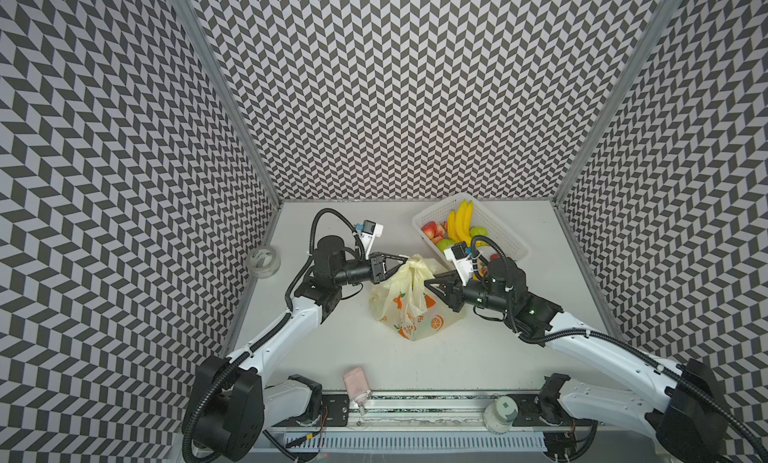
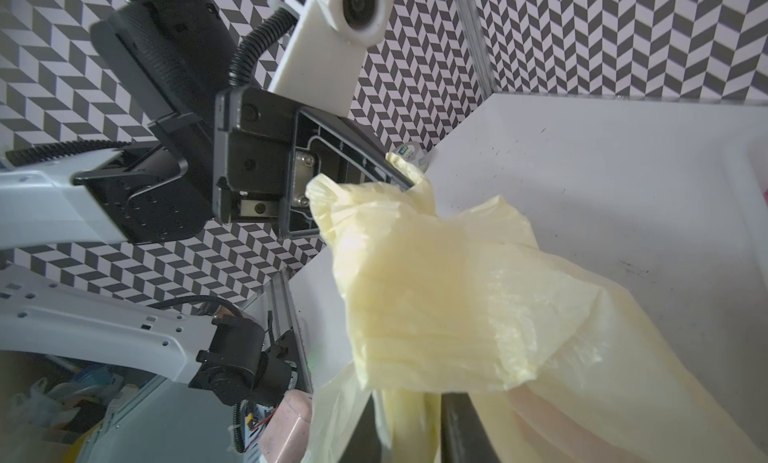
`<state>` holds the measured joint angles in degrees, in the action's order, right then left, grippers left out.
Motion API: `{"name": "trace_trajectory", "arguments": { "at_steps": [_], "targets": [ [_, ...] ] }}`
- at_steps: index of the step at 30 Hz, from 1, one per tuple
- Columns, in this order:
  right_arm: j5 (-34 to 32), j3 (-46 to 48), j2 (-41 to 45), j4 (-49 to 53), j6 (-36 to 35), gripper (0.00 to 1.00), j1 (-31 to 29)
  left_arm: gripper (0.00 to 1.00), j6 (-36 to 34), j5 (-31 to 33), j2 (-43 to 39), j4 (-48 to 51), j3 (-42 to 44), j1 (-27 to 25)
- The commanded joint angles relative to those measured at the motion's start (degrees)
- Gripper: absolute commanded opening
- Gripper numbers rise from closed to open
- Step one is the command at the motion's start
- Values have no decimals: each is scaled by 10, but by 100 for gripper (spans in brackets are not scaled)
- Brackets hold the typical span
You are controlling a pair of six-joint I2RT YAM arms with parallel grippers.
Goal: Place the fake fruits into the plastic bag and tie a complex knot
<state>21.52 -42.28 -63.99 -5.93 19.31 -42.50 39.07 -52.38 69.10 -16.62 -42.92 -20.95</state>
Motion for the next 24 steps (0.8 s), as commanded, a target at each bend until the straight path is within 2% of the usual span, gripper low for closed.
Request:
{"name": "trace_trajectory", "arguments": {
  "at_steps": [1,14,24],
  "targets": [
    [-20,-19,4,-25,-1,2,3,0,-17,14,-7,2,-9,-2],
    [-65,-38,43,125,-50,0,2,0,-95,170,-71,29,9,5],
    [-105,-38,62,203,-66,0,3,0,-111,214,-90,47,23,20]
  ]
}}
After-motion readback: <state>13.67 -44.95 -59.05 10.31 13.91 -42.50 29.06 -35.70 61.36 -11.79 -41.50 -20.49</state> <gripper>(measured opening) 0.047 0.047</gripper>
